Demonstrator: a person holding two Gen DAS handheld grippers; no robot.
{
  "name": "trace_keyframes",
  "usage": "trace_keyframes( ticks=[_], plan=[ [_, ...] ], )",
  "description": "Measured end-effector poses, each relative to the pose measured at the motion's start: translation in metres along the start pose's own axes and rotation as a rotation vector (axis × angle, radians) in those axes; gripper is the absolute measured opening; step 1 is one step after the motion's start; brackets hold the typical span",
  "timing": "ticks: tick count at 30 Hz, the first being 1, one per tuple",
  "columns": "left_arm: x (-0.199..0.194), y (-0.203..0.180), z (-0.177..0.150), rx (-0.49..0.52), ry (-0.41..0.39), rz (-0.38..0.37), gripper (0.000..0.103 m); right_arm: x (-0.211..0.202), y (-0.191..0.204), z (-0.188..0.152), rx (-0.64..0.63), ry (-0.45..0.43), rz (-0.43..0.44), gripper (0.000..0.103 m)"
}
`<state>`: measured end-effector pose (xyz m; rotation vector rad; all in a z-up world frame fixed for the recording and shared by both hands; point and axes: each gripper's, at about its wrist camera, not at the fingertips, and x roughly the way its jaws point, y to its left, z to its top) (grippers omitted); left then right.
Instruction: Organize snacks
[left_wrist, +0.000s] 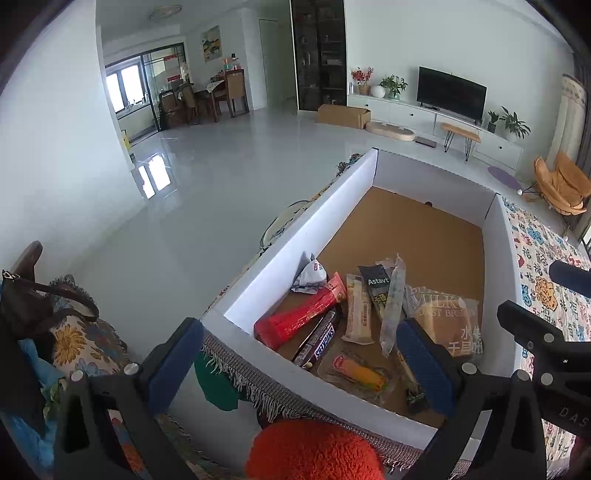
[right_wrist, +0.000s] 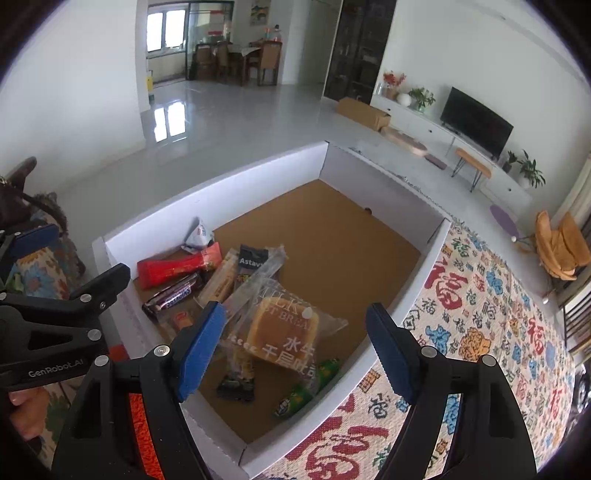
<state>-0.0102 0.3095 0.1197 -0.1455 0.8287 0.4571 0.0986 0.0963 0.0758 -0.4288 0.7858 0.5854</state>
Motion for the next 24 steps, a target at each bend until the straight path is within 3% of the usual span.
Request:
trace_keyframes(
  ticks=[24],
  plan=[
    [-0.002, -0.011, 0.0, 0.018, -0.032, -0.002, 0.103, 0.011, -0.012, -0.008, 0.081, 0.048, 0.072, 0.082]
  ],
)
